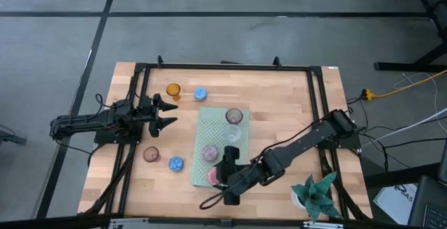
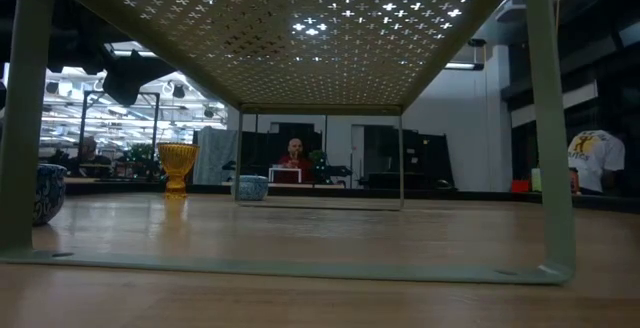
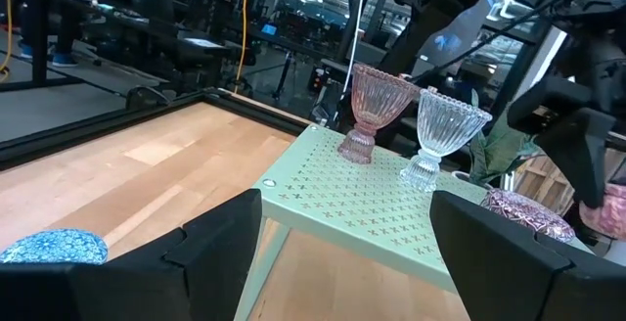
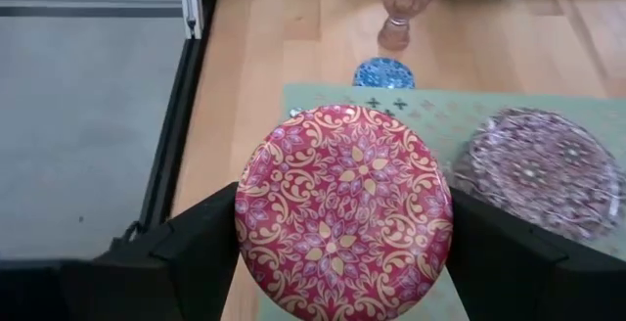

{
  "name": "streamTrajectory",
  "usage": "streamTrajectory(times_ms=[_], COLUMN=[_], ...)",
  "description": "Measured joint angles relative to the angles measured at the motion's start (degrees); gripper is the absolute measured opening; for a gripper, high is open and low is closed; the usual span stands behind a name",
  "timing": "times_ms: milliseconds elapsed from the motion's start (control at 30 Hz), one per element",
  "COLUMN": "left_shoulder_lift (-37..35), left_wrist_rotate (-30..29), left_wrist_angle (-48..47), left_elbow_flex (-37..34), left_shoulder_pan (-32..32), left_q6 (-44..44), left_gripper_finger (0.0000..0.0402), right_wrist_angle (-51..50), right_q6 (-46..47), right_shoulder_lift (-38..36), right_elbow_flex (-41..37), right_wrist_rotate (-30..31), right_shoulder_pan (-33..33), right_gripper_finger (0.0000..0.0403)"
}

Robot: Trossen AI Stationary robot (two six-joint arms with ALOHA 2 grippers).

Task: Pick & Place candle stick holders
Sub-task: Put the red patterned scented candle on the shelf, then put the yellow candle holder on the shelf

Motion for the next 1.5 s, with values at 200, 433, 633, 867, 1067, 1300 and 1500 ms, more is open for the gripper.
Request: streamTrajectory(times_ms=[200, 433, 633, 867, 1067, 1300, 1500], left_shoulder_lift=[0.0, 0.0, 0.0, 0.0, 0.0, 0.0, 0.0], left_wrist_rotate=[0.0, 0.0, 0.0, 0.0, 0.0, 0.0, 0.0], left_wrist_angle=[0.0, 0.0, 0.0, 0.0, 0.0, 0.0, 0.0], left_elbow_flex=[0.0, 0.0, 0.0, 0.0, 0.0, 0.0, 0.0], left_shoulder_pan=[0.0, 0.0, 0.0, 0.0, 0.0, 0.0, 0.0], left_q6=[0.0, 0.0, 0.0, 0.0, 0.0, 0.0, 0.0], left_gripper_finger=[0.0294, 0.0294, 0.0294, 0.0294, 0.0294, 0.0294, 0.0294], right_wrist_angle=[1.7, 4.1, 3.2, 3.4, 3.5, 4.2, 3.2], right_q6=[-0.2, -1.4, -1.7, -1.7, -1.5, -5.3, -7.8], right_shoulder_lift=[2.1, 3.4, 3.3, 3.3, 3.3, 3.3, 3.2], right_elbow_flex=[0.8, 0.8, 0.8, 0.8, 0.8, 1.5, 6.1], right_wrist_rotate=[0.0, 0.0, 0.0, 0.0, 0.0, 0.0, 0.0], right_shoulder_pan=[-0.1, -0.7, -1.5, -2.3, -2.6, -2.6, -2.6], right_gripper_finger=[0.0304, 0.0305, 0.0305, 0.0329, 0.0353, 0.0350, 0.0349])
